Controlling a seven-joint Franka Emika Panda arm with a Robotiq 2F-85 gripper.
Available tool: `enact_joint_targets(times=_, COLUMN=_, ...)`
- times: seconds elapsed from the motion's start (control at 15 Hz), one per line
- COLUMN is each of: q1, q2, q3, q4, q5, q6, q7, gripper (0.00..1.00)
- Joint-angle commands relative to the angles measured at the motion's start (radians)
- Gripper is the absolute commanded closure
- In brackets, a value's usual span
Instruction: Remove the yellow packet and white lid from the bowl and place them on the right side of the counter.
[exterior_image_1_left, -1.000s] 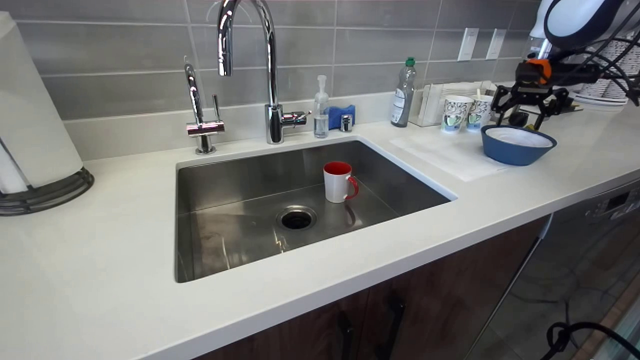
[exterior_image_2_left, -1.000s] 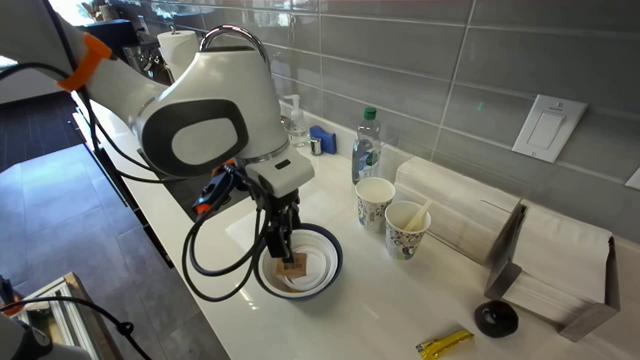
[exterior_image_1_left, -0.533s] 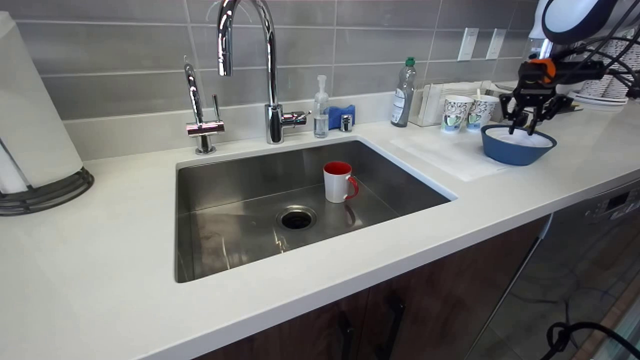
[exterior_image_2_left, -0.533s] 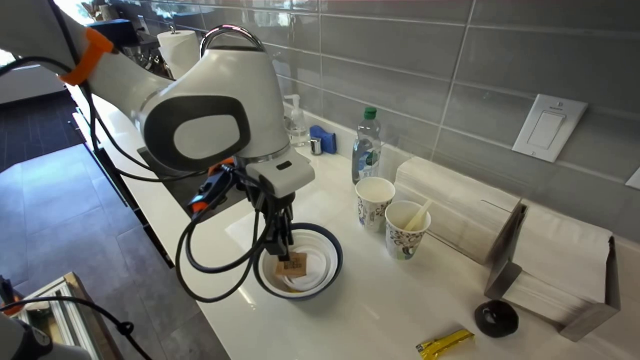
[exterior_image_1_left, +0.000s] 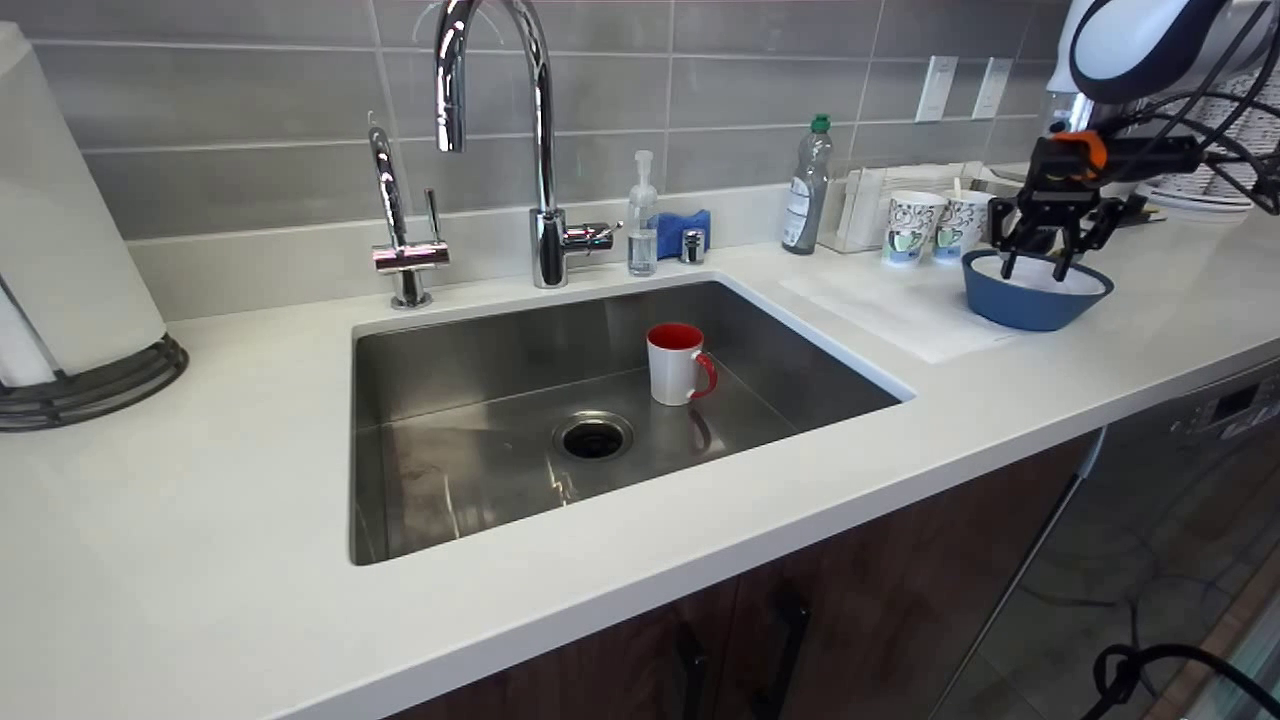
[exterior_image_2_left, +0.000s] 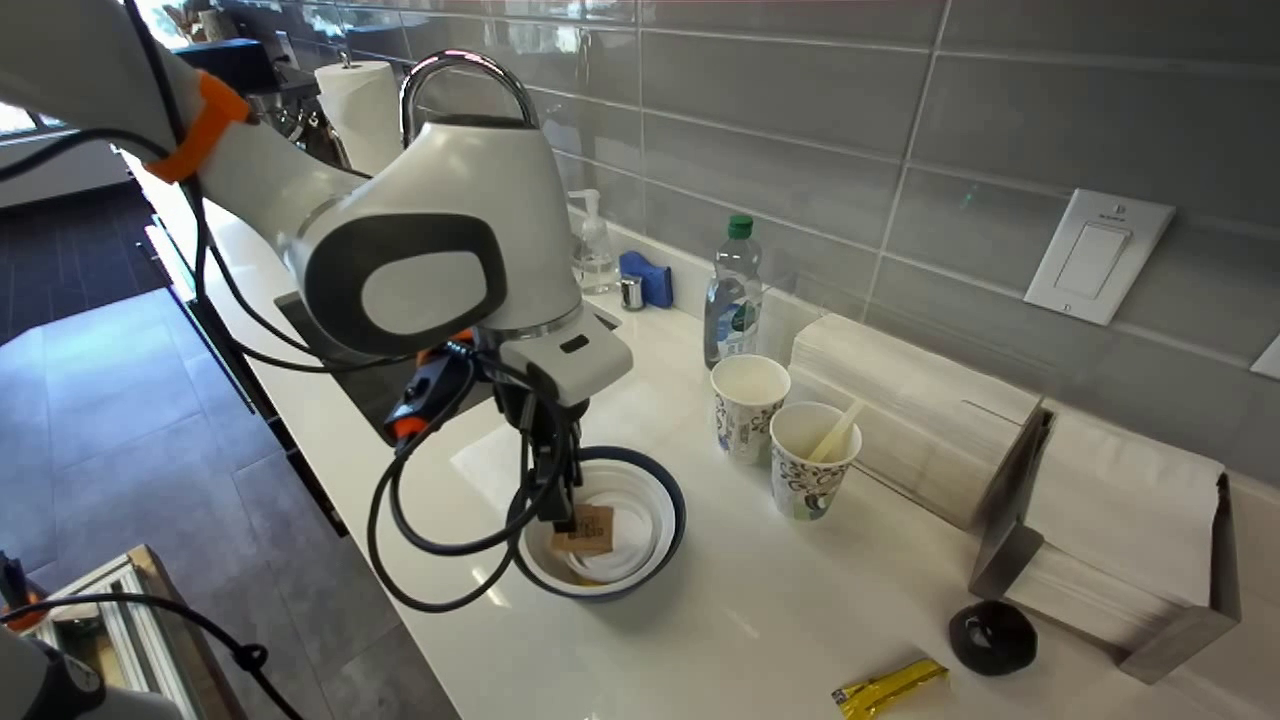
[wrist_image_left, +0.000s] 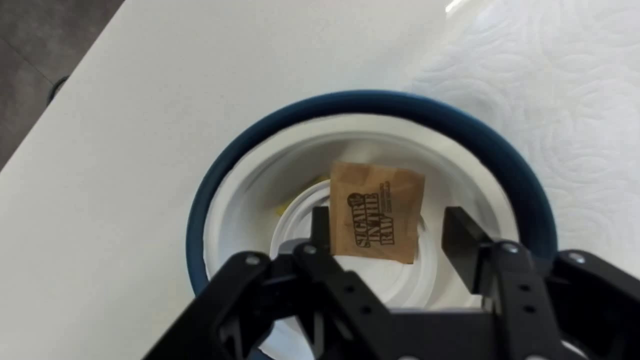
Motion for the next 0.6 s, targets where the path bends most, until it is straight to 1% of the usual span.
enact_joint_targets(times=0.0, q1=0.011, q2=0.044, q3=0.001, q4=0.022, q5=0.04, q6=0.021, q7=-0.044, gripper=0.37)
enact_joint_targets(times=0.07, q1=0.013, q2=0.052, q3=0.0, q4=0.024, q5=0.041, q6=0.021, q7=-0.048, gripper=0.42)
enact_joint_targets(times=0.13, q1=0.014, q2=0.059, q3=-0.002, q4=0.027, q5=0.04, q6=0.022, q7=-0.049, gripper=0.41)
enact_joint_targets(times=0.2, q1=0.016, q2=0.067, q3=-0.003, q4=0.031, q5=0.04, q6=0.018, q7=-0.051, gripper=0.45)
enact_joint_targets(times=0.27, q1=0.016, q2=0.073, q3=-0.005, q4=0.033, q5=0.037, q6=0.02, q7=-0.048, gripper=0.43)
enact_joint_targets(times=0.53, q1=0.017, q2=0.104, q3=-0.01, q4=0.044, q5=0.037, q6=0.03, q7=-0.069, gripper=0.46)
